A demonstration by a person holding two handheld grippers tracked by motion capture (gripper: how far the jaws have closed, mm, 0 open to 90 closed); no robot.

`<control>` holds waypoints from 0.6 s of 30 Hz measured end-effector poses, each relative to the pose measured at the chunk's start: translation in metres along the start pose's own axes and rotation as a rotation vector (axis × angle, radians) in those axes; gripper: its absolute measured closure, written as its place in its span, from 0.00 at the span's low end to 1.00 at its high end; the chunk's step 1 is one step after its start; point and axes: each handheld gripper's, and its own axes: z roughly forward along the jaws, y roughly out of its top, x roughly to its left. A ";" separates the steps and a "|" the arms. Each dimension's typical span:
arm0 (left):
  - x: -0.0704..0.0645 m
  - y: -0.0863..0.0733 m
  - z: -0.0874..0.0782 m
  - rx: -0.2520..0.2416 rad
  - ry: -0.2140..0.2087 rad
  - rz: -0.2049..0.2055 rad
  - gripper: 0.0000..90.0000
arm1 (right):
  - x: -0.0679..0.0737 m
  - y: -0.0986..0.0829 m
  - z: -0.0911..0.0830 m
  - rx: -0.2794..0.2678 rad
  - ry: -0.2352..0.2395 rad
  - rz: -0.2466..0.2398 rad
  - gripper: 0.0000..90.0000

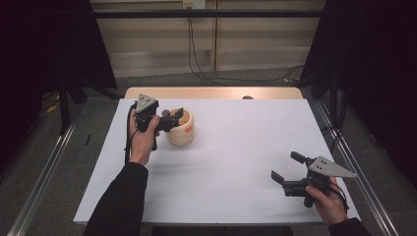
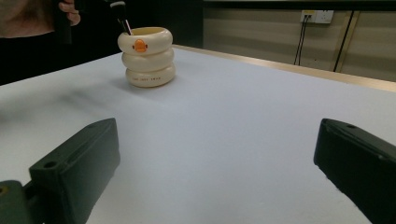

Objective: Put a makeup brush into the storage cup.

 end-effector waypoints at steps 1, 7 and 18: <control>-0.001 0.000 -0.002 0.001 -0.008 0.001 0.02 | 0.000 0.000 -0.001 -0.001 0.002 0.004 0.00; -0.002 0.001 -0.014 -0.015 -0.010 0.009 0.01 | 0.000 0.000 0.001 0.002 0.001 0.003 0.00; -0.004 -0.006 -0.037 -0.027 -0.017 0.015 0.01 | 0.003 0.001 -0.002 0.005 -0.007 0.009 0.00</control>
